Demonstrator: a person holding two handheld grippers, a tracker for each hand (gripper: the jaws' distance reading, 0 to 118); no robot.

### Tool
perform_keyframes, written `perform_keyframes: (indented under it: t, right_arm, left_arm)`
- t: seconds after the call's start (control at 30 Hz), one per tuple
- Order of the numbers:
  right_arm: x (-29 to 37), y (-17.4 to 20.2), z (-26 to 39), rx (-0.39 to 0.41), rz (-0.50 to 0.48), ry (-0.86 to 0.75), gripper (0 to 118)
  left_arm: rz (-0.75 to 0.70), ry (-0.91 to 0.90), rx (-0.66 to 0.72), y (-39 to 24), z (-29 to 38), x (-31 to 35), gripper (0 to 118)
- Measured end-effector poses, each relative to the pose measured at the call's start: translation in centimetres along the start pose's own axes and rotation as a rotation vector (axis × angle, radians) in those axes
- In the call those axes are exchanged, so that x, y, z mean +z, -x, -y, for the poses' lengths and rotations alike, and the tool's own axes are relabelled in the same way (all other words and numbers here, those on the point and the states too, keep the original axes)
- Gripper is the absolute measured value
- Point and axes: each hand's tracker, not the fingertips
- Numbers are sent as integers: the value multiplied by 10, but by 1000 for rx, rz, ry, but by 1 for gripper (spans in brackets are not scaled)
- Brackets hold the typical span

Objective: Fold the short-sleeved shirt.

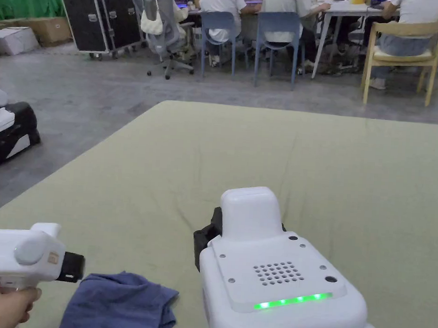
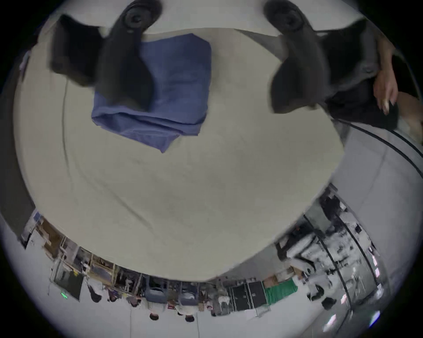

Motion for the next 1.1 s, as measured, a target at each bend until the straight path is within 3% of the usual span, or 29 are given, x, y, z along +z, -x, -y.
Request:
perform_keyframes:
  t: [0.03,0.23,0.33,0.4,0.47,0.7,0.8,1.1]
  right_arm:
    - [3,-6,-1,-2,2,-5,19]
    - [27,-70,-11,-19,90,-35,20]
    - [48,-123,-14,-13,181,-58,20]
    - [65,-164,-16,2,190,-40,21]
    - [88,-206,-15,-19,298,-40,21]
    - [177,-320,-8,-129,600,-69,23]
    - [205,-338,-2,-114,664,-67,23]
    - [212,-324,5,-95,580,-94,27]
  left_arm:
    - [1,-54,-33,-10,-3,16,0]
    - [21,-342,-82,-86,-28,119,0]
    - [126,-467,-92,-144,-34,172,0]
    - [233,-498,-89,-181,-39,200,0]
    - [317,-542,-35,-223,-38,228,0]
    - [480,-663,-148,-358,-6,298,0]
    - [542,-666,-139,-387,13,321,0]
    - [539,-700,-131,-390,32,341,0]
